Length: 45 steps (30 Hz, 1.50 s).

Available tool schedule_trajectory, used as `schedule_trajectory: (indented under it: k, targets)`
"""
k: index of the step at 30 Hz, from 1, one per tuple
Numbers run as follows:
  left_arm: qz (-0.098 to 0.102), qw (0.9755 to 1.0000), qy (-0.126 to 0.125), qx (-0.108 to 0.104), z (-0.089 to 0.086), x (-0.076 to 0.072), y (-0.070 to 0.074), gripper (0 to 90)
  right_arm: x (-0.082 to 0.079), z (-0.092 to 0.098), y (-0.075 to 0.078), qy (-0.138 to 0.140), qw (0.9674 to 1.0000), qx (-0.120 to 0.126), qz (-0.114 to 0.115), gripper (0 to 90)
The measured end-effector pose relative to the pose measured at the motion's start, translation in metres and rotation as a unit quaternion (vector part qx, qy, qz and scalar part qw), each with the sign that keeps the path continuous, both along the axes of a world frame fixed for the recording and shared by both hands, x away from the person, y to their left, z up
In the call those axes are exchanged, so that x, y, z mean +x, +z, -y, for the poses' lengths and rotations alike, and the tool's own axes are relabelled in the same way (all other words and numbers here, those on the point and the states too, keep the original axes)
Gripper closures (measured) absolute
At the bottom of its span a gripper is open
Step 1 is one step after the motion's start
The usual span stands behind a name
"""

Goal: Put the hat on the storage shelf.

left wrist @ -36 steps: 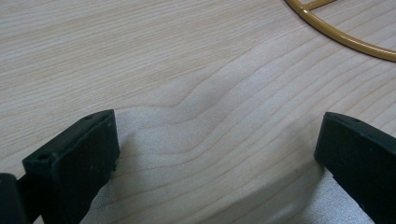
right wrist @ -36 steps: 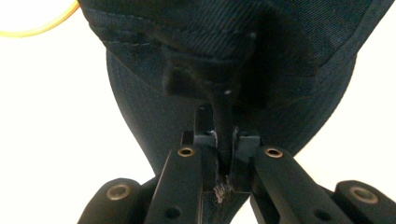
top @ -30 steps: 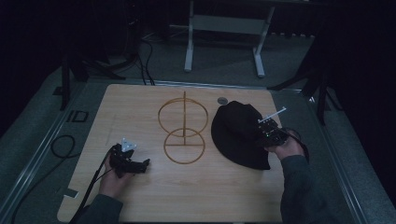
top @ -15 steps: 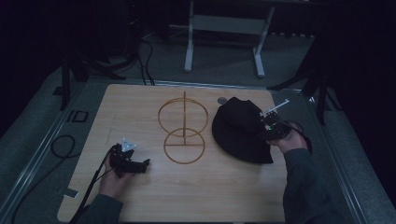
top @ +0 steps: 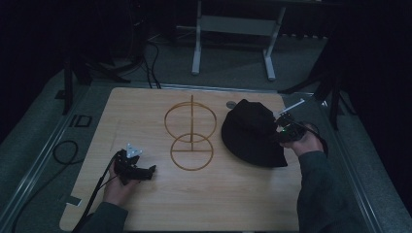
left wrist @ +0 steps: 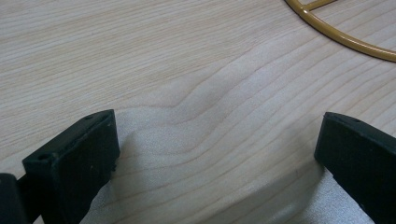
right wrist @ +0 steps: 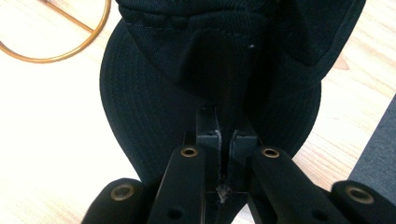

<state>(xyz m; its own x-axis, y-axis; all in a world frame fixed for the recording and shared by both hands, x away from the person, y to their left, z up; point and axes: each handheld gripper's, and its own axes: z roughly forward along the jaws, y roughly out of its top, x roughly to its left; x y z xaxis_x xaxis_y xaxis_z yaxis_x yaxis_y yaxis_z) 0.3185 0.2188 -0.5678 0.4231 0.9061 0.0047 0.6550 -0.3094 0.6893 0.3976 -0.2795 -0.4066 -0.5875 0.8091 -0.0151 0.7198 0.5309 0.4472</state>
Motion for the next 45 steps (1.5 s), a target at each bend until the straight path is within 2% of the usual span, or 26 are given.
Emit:
schedule_trajectory:
  k: [18, 45]
  targets:
    - [0.0, 1.0, 0.0, 0.0, 0.0, 0.0, 0.0, 0.3, 0.001, -0.001, 0.021, 0.013, 0.9998, 0.0, 0.013, 86.8]
    - [0.0, 1.0, 0.0, 0.0, 0.0, 0.0, 0.0, 0.3, -0.001, -0.008, 0.049, 0.069, 0.9971, 0.002, 0.029, 86.8]
